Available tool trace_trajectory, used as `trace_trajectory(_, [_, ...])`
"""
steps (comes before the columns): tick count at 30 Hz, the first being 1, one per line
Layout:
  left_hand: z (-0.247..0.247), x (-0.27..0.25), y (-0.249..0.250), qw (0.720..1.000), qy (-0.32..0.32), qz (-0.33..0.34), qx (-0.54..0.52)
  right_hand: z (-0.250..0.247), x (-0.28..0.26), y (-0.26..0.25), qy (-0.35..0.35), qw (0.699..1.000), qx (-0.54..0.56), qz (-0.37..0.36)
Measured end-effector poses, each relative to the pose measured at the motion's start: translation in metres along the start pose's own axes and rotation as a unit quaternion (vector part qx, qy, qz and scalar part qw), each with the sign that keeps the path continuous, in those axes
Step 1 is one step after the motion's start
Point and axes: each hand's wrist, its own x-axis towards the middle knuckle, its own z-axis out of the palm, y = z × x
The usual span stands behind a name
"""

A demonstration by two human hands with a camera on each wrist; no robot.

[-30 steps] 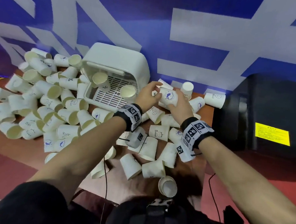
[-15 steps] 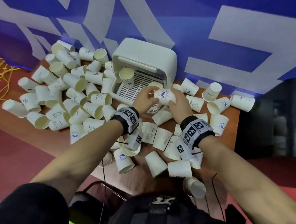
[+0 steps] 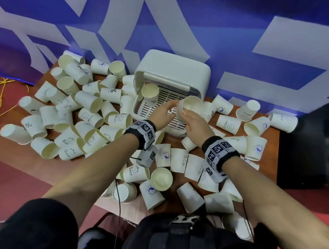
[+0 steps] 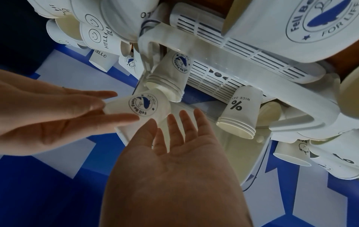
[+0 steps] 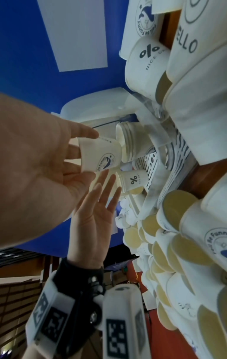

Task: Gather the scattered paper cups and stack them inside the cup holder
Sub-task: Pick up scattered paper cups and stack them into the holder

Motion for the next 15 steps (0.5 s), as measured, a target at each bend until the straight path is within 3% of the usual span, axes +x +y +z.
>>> trace_trajectory(6, [-0.001,0.018,-0.017,1.000,-0.015,0.000,-0.023,0.017,0.014,0.015,-0.059,0.993,-0.092,0.039])
trace_trajectory(12, [0.004,0.031,-0.025,0.997,-0.049,0.049,-0.029,0.027,0.024,0.027,-0.095,0.988,-0.116,0.035])
trace_trajectory(15, [0.006,0.035,-0.030,0.996,-0.059,0.067,0.013,0.030,0.023,0.030,-0.052,0.994,-0.076,0.056])
